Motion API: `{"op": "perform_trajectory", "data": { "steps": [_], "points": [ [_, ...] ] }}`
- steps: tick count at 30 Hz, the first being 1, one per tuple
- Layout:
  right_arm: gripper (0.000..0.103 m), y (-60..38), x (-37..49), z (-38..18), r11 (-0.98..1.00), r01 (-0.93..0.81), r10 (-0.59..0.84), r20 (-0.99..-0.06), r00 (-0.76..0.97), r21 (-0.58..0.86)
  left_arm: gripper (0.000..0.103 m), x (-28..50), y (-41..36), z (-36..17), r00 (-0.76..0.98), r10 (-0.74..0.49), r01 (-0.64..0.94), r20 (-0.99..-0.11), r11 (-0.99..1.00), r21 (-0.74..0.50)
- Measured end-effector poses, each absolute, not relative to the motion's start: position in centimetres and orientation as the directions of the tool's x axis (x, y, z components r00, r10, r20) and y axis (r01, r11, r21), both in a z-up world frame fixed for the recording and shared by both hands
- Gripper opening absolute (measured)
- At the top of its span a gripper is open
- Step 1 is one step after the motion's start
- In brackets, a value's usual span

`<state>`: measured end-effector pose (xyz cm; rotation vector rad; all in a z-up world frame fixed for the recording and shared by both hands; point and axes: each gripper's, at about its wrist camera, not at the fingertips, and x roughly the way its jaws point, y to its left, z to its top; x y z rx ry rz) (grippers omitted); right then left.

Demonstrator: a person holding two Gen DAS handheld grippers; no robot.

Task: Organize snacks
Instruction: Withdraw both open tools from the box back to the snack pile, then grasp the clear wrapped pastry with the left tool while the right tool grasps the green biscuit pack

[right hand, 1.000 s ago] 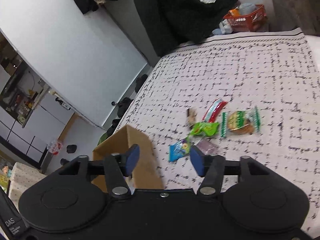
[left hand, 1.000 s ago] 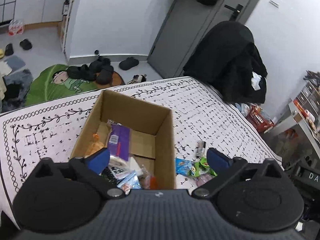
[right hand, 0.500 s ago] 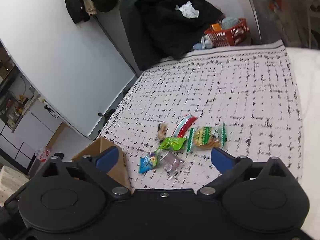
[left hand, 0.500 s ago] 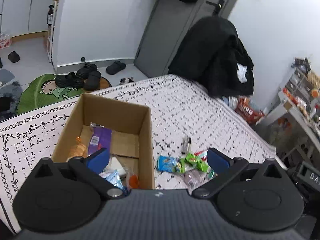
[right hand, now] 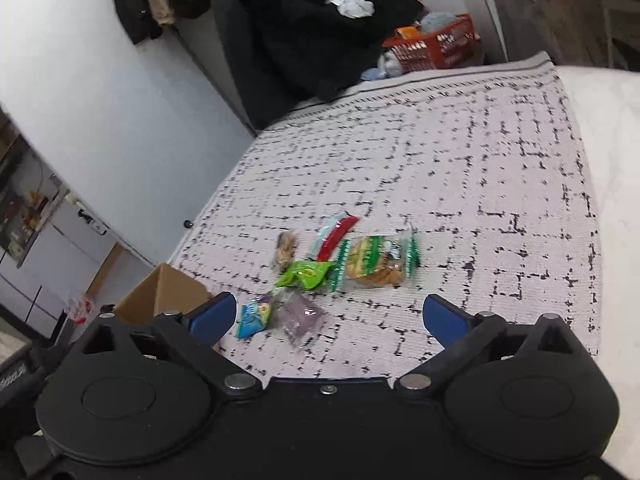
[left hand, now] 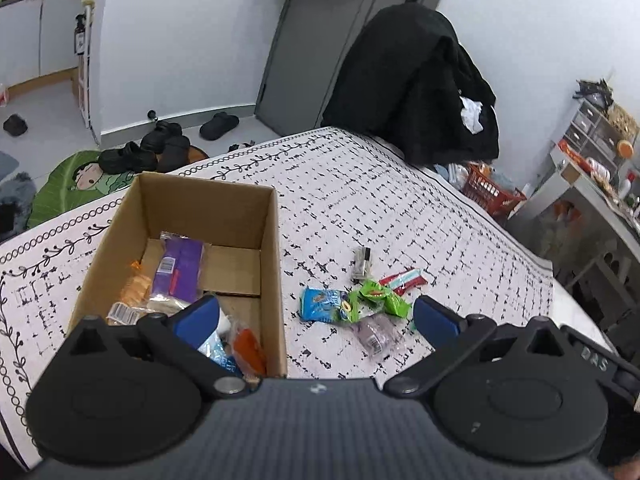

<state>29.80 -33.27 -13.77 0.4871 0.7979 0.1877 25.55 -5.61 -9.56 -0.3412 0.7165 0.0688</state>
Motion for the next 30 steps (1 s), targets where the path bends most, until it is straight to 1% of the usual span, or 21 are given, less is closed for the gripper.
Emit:
{"op": "perform_trajectory", "data": {
  "steps": [4, 9, 13, 16, 21, 24, 26, 30],
  "points": [
    [0.099, -33.9, 30.2, -14.5, 0.864, 0.038, 0.343, -0.642, 0.686, 0.503, 0.103, 25.7, -6.8, -9.3, 0.759, -0.037, -0.162, -0.65, 0.956, -0.244],
    [0.099, -34.9, 30.7, -15.4, 0.849, 0.07, 0.341, -0.644, 0.685, 0.524, 0.102, 26.5, -8.8, -9.1, 0.752, -0.049, -0.128, -0.657, 0.967, -0.218],
    [0.098, -35.7, 31.1, -15.9, 0.847, 0.09, 0.328, -0.649, 0.686, 0.524, 0.1, 27.3, -10.0, -9.4, 0.748, -0.044, -0.126, -0.663, 0.97, -0.207],
    [0.093, -36.4, 31.5, -16.3, 0.844, 0.108, 0.321, -0.657, 0.682, 0.525, 0.095, 27.8, -11.0, -9.7, 0.739, -0.042, -0.126, -0.672, 0.972, -0.199],
    [0.091, -36.9, 32.1, -16.7, 0.838, 0.107, 0.329, -0.653, 0.682, 0.535, 0.09, 28.7, -12.8, -10.5, 0.723, -0.034, -0.11, -0.689, 0.98, -0.163],
    [0.088, -37.1, 32.8, -17.2, 0.841, 0.109, 0.331, -0.664, 0.671, 0.53, 0.085, 29.6, -13.4, -11.3, 0.71, -0.026, -0.123, -0.703, 0.979, -0.16],
    [0.087, -37.4, 33.5, -17.5, 0.842, 0.111, 0.332, -0.668, 0.666, 0.528, 0.081, 30.1, -13.6, -11.8, 0.7, -0.03, -0.135, -0.714, 0.976, -0.174],
    [0.087, -37.6, 34.7, -17.9, 0.837, 0.09, 0.356, -0.662, 0.66, 0.54, 0.077, 30.9, -14.2, -12.9, 0.688, -0.031, -0.152, -0.725, 0.971, -0.186]
  ]
}}
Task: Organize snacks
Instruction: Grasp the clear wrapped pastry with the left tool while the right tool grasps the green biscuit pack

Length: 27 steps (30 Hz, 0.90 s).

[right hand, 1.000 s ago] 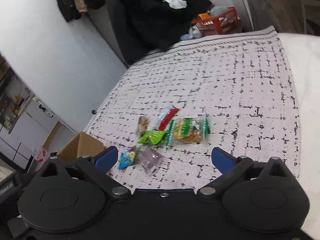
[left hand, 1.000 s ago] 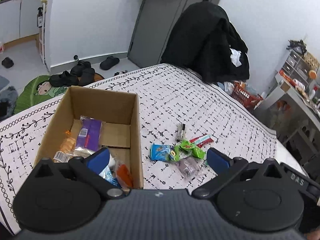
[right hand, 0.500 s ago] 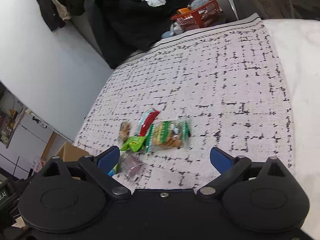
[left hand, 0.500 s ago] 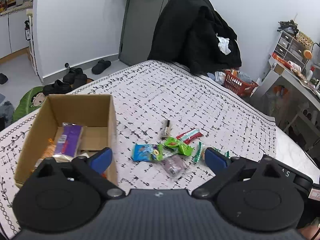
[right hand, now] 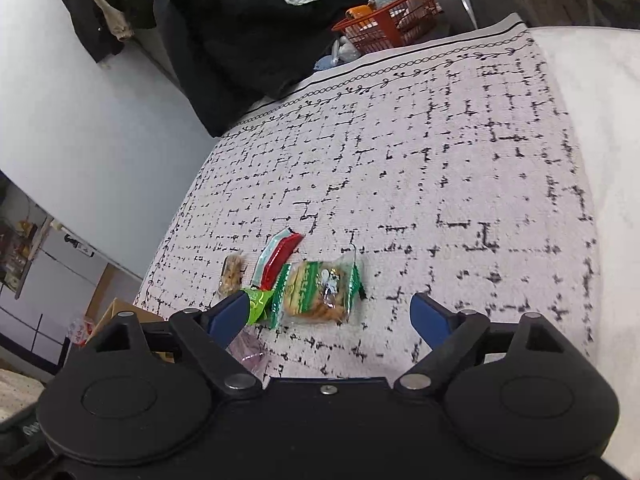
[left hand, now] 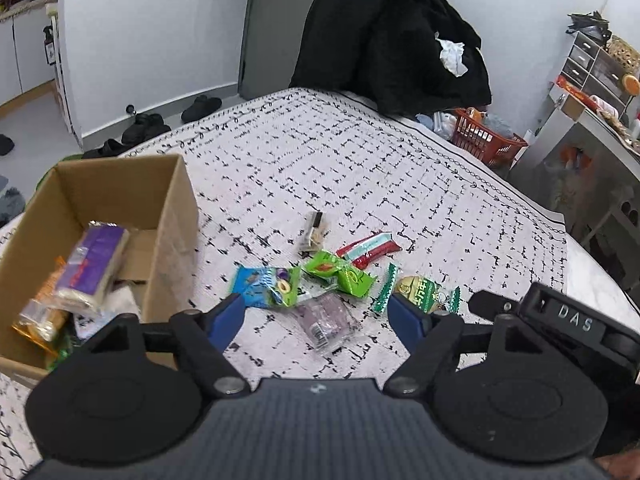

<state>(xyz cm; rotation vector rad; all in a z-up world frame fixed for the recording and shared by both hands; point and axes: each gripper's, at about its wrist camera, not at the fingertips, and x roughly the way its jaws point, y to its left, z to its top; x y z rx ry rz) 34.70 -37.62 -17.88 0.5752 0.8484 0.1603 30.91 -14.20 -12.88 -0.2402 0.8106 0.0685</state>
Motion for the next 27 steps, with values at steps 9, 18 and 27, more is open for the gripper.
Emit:
{"op": "perform_trajectory", "data": {
  "steps": [9, 18, 27],
  "points": [
    [0.086, -37.1, 36.6, -19.3, 0.843, 0.045, 0.393, -0.67, 0.629, 0.536, 0.065, 33.5, -15.1, -16.6, 0.637, -0.046, -0.186, -0.769, 0.959, -0.212],
    [0.086, -35.9, 38.6, -20.6, 0.844, 0.011, 0.424, -0.679, 0.599, 0.536, 0.065, 35.5, -15.6, -19.6, 0.603, -0.041, -0.213, -0.797, 0.954, -0.21],
    [0.087, -34.3, 39.2, -20.9, 0.882, -0.04, 0.394, -0.688, 0.609, 0.47, 0.05, 36.2, -15.3, -21.1, 0.617, -0.041, -0.235, -0.786, 0.943, -0.234]
  ]
}}
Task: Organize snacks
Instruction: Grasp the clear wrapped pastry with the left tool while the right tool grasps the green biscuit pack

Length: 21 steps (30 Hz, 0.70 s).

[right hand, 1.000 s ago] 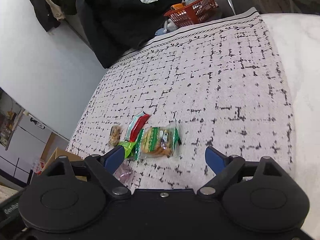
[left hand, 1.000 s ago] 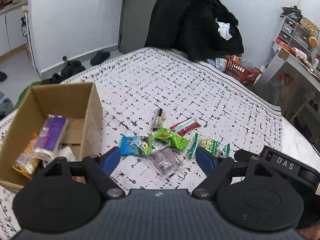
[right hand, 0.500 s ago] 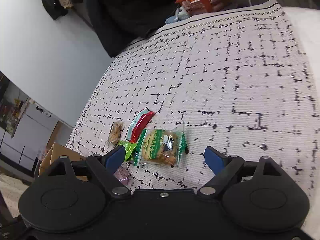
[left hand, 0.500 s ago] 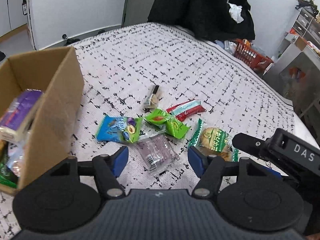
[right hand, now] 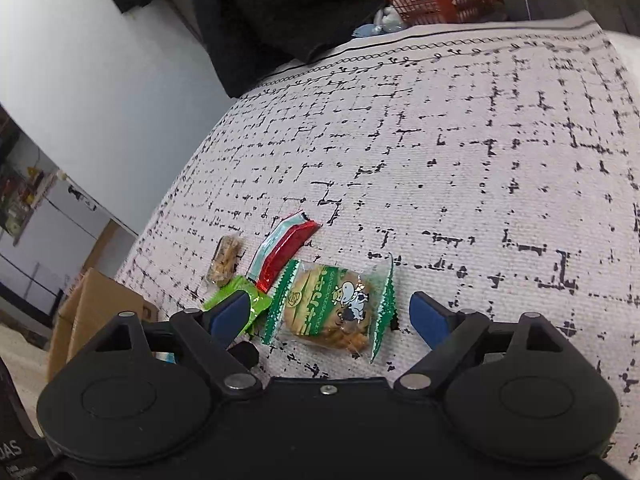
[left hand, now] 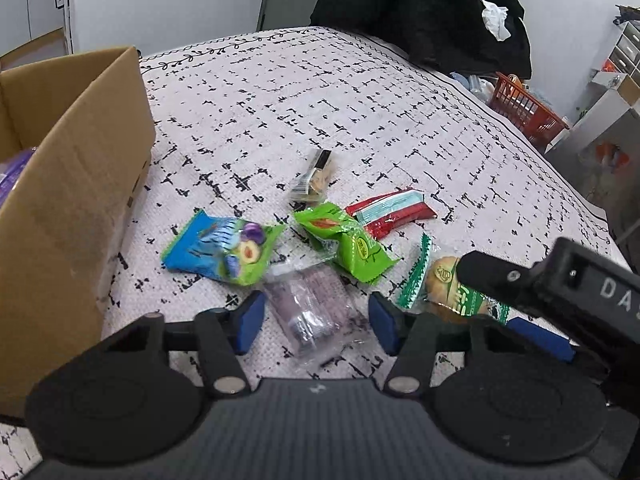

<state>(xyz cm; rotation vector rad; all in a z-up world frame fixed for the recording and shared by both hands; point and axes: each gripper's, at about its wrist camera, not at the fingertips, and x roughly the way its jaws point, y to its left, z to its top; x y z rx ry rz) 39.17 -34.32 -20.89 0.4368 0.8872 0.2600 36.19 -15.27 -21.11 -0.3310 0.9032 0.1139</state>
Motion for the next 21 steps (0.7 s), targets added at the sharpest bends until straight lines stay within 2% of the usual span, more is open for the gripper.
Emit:
{"op": "perform_trajectory", "data": {
  "steps": [2, 7, 15, 21],
  "points": [
    [0.088, -33.9, 39.2, -20.9, 0.893, -0.052, 0.383, -0.694, 0.61, 0.447, 0.043, 36.1, -15.3, -21.0, 0.624, -0.044, -0.221, -0.78, 0.948, -0.23],
    [0.095, -33.1, 39.6, -21.0, 0.907, -0.06, 0.362, -0.7, 0.616, 0.417, 0.037, 35.5, -14.7, -20.4, 0.628, -0.029, -0.238, -0.778, 0.944, -0.227],
    [0.1, -30.7, 40.3, -21.2, 0.95, -0.08, 0.283, -0.725, 0.628, 0.302, 0.036, 33.9, -13.4, -19.5, 0.631, -0.041, -0.26, -0.775, 0.93, -0.261],
    [0.1, -29.0, 40.3, -21.5, 0.977, -0.101, 0.209, -0.745, 0.634, 0.189, 0.036, 33.5, -12.9, -19.2, 0.64, -0.048, -0.26, -0.767, 0.926, -0.274]
  ]
}}
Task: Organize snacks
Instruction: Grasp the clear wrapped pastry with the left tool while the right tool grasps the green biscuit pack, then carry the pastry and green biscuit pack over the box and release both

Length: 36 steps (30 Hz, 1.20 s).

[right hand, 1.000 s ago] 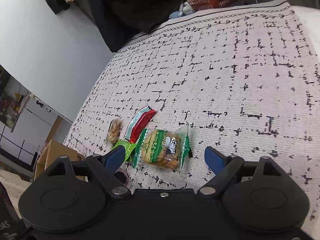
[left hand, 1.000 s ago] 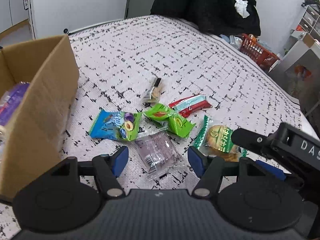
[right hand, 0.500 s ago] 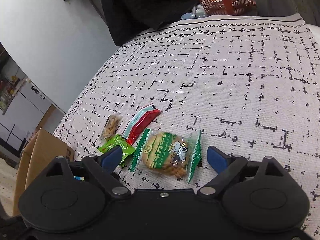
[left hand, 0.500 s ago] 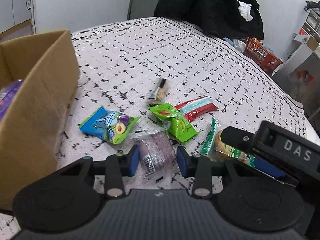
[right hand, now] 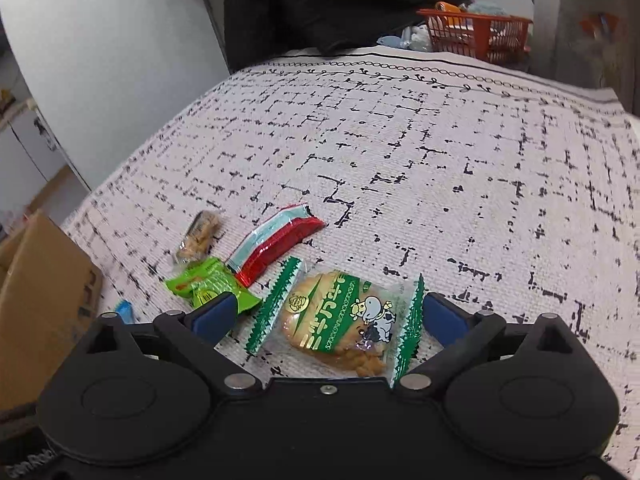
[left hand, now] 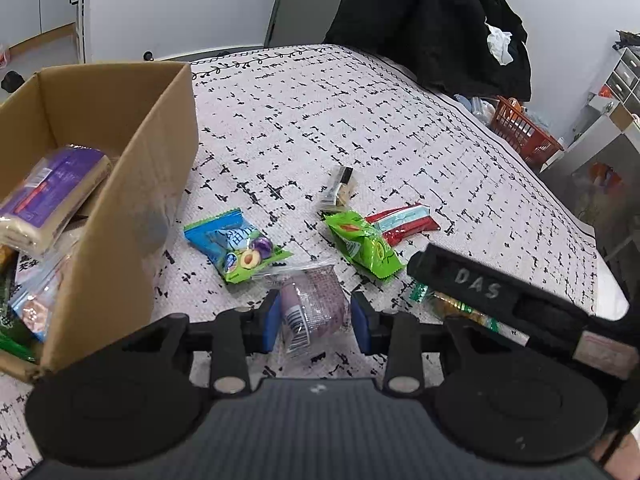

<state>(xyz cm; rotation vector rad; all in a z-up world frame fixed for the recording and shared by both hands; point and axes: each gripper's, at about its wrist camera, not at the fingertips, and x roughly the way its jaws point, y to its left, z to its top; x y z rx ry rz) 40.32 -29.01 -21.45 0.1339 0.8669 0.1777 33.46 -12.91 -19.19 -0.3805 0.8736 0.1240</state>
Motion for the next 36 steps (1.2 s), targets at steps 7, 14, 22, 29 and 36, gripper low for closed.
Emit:
{"op": "perform_trajectory", "data": {
  "steps": [7, 14, 22, 29, 36],
  "points": [
    [0.095, -28.3, 39.6, -21.6, 0.995, -0.091, 0.082, -0.766, 0.638, 0.03, 0.036, 33.4, -12.3, -19.2, 0.635, -0.056, -0.276, -0.771, 0.915, -0.294],
    [0.094, -27.9, 39.6, -21.7, 0.994, -0.109, 0.058, -0.75, 0.659, -0.02, 0.036, 33.3, -12.1, -19.5, 0.636, -0.062, -0.275, -0.769, 0.913, -0.3],
    [0.088, -28.2, 40.5, -22.3, 0.991, -0.125, 0.053, -0.728, 0.684, -0.045, 0.036, 33.7, -12.1, -19.2, 0.642, -0.068, -0.268, -0.764, 0.913, -0.307],
    [0.058, -28.5, 39.6, -21.4, 0.989, -0.145, 0.081, -0.717, 0.692, -0.029, 0.036, 33.4, -11.9, -18.8, 0.647, -0.07, -0.265, -0.759, 0.913, -0.311],
    [0.053, -28.4, 37.8, -20.4, 0.988, -0.152, 0.098, -0.714, 0.693, -0.012, 0.036, 32.8, -12.0, -17.0, 0.669, -0.087, -0.242, -0.738, 0.913, -0.327]
  ]
}}
